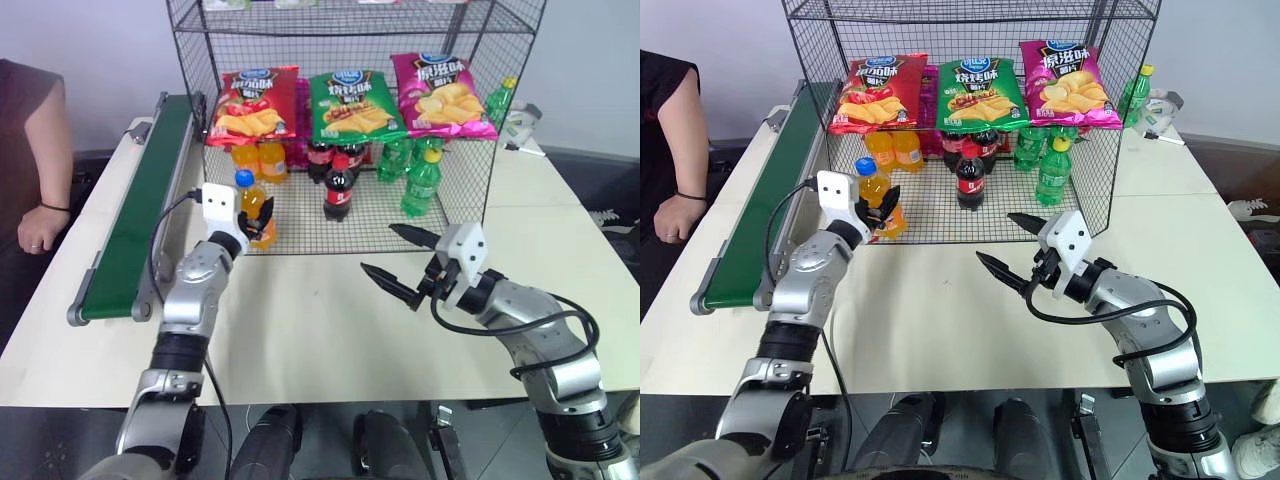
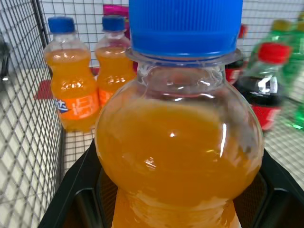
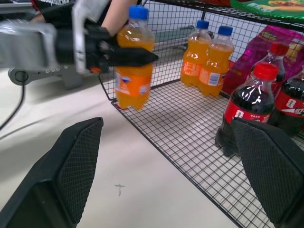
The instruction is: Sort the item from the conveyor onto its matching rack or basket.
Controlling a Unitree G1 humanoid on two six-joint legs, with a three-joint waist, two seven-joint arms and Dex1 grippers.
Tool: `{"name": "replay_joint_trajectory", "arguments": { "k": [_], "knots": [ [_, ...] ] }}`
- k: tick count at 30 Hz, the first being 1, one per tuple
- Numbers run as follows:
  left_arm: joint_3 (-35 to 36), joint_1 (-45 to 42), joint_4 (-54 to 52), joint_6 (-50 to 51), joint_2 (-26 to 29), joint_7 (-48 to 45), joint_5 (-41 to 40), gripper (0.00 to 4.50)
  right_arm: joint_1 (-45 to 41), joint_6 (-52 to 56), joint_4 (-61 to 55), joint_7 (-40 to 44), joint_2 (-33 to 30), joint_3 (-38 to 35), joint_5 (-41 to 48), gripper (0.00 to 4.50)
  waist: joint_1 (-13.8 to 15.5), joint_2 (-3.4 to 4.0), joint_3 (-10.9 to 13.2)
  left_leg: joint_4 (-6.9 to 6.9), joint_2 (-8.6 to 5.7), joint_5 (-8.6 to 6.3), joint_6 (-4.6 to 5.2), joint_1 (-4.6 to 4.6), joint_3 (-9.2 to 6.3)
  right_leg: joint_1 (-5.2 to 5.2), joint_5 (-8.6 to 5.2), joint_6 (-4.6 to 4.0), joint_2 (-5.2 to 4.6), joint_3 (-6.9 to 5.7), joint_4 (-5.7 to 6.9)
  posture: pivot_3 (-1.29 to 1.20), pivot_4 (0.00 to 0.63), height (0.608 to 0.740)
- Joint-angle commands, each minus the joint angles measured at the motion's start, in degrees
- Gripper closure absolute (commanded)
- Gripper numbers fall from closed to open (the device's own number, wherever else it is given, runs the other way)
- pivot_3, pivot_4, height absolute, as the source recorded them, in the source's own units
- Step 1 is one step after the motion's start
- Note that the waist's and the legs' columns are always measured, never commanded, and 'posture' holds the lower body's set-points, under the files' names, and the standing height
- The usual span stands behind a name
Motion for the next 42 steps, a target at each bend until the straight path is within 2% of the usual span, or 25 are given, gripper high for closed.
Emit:
{"name": "replay_joint_trajectory", "arguments": {
  "k": [1,9,19,22,23,24,31,39,42],
  "knots": [
    [1.7,-7.8,11.9,-12.6,-2.8,6.0,4.4,2.00,1.3,-1.8,-2.4,0.1,-0.5,-2.3,0.6,0.00,0.2,-0.01,0.0,0.01,-0.01,0.00,0.00,0.00,-0.01,0.01,0.00,0.00,0.00,-0.02,0.01,0.00,0.150,0.740],
    [2.1,-17.0,34.3,-27.2,-5.2,13.2,9.3,2.00,3.1,-3.2,-2.6,0.0,-0.5,-2.8,0.1,0.00,0.0,-0.01,0.0,0.00,-0.01,0.00,0.00,0.00,-0.01,-0.01,0.01,0.03,0.07,-0.06,0.05,0.00,0.150,0.740],
    [4.5,-21.2,44.7,-31.1,-6.6,11.2,7.8,2.00,1.9,-2.7,-2.9,-0.6,-0.6,-2.3,-0.1,0.00,0.0,-0.02,0.0,0.05,-0.03,0.01,0.01,0.00,-0.01,0.00,0.01,0.04,0.10,-0.08,0.11,0.00,0.150,0.740],
    [5.1,-21.1,45.0,-31.4,-6.6,10.8,7.8,0.55,1.5,-2.4,-2.8,-0.6,-0.7,-2.3,0.0,0.00,-0.1,-0.02,0.0,0.05,-0.03,0.01,0.01,0.01,-0.01,0.00,0.01,0.04,0.11,-0.08,0.12,0.00,0.150,0.740],
    [5.2,-21.0,45.0,-31.6,-6.6,11.0,8.0,0.04,1.3,-2.3,-2.8,-0.6,-0.8,-2.3,0.0,0.00,0.0,-0.02,0.0,0.05,-0.03,0.01,0.01,0.01,-0.01,0.00,0.01,0.04,0.11,-0.08,0.14,0.00,0.150,0.740],
    [5.4,-20.9,44.9,-31.7,-6.6,10.8,7.9,0.01,1.1,-2.1,-2.8,-0.6,-0.8,-2.3,0.1,0.00,0.0,-0.02,0.0,0.05,-0.03,0.01,0.01,0.01,-0.01,0.00,0.01,0.04,0.11,-0.08,0.15,0.00,0.150,0.740],
    [6.2,-17.9,39.5,-31.0,-6.1,6.0,6.3,0.01,0.6,-0.9,-3.8,-0.9,-1.1,-2.4,0.5,0.00,-0.1,-0.02,0.0,0.06,-0.03,0.01,0.01,0.03,-0.01,0.01,0.01,0.04,0.12,-0.08,0.17,0.00,0.150,0.740],
    [5.2,-8.2,20.5,-21.8,-4.6,3.1,5.6,0.01,-0.2,0.4,-4.3,-0.9,-1.2,-2.3,0.8,0.00,-0.2,-0.01,0.0,0.06,-0.02,0.01,0.00,0.03,-0.01,0.00,0.01,0.03,0.12,-0.06,0.19,0.00,0.150,0.740],
    [4.7,-4.7,11.5,-15.2,-3.5,1.8,5.0,0.01,-0.9,0.6,-4.0,-0.8,-1.2,-2.1,0.9,0.00,-0.1,-0.01,0.0,0.09,-0.02,0.01,0.00,0.03,-0.02,0.02,0.01,0.03,0.11,-0.05,0.19,0.00,0.150,0.740]
  ]
}}
